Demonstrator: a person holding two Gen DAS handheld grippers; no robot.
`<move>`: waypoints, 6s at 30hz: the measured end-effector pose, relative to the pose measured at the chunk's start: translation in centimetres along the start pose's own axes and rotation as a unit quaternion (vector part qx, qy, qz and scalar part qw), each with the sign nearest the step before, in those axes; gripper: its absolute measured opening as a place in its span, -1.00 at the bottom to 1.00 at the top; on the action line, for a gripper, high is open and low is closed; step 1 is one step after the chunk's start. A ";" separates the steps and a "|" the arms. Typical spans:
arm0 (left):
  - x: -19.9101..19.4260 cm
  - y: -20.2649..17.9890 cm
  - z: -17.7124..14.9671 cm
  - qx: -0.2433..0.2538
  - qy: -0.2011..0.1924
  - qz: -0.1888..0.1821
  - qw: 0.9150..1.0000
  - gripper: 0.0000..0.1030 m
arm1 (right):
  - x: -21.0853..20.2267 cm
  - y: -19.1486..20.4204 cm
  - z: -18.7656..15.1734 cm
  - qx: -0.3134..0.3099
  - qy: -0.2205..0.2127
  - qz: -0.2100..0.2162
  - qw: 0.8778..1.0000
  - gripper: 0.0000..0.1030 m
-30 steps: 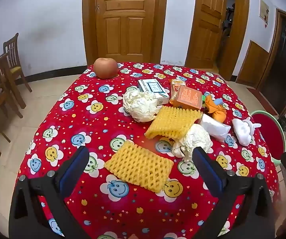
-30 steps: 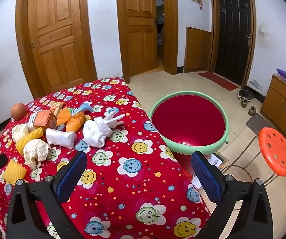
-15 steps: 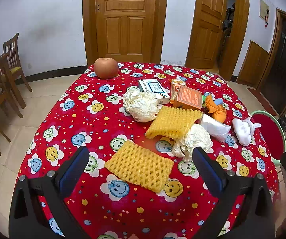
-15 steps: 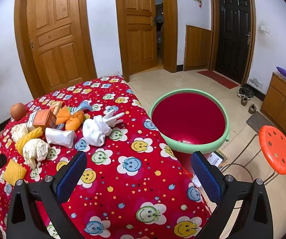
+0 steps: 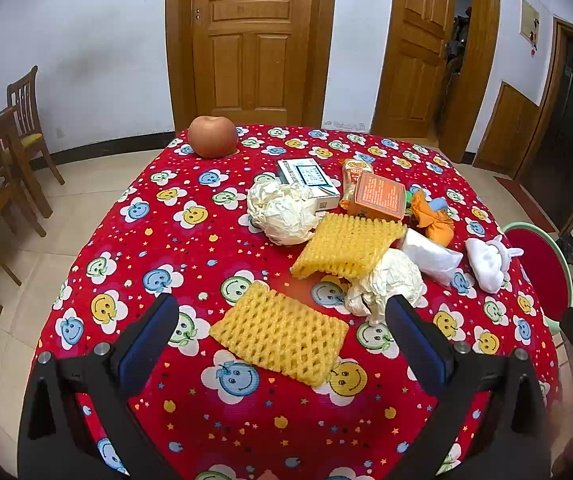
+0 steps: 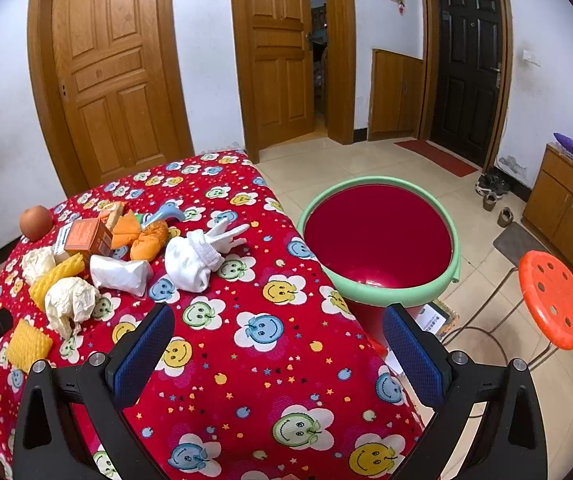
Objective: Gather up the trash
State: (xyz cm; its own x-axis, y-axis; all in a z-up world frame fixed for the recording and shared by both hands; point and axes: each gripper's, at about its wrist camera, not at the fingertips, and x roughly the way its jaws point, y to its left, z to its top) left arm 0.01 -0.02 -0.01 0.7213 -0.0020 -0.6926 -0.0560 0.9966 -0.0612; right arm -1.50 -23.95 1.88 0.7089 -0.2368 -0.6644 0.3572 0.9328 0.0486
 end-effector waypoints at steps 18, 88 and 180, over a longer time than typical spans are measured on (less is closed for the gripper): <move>0.0 0.0 0.0 0.000 0.000 0.000 1.000 0.98 | 0.1 0.0 0.0 0.000 0.001 0.000 1.000 1.00; 11.7 3.3 5.9 -0.025 0.103 -0.108 0.988 -0.15 | 10.6 5.7 2.3 -0.041 0.104 0.117 0.987 -0.67; 8.6 -32.5 2.9 0.231 0.112 -0.249 0.934 -0.17 | 9.4 -17.8 4.7 0.094 0.029 -0.003 0.995 -0.10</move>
State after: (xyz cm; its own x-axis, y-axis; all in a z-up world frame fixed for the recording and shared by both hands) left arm 10.01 -32.14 -1.91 0.4140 -0.4407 -0.7964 0.5885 0.7971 -0.1352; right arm 1.69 -44.03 -1.69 0.6724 -0.2217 -0.7062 0.4732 0.8624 0.1798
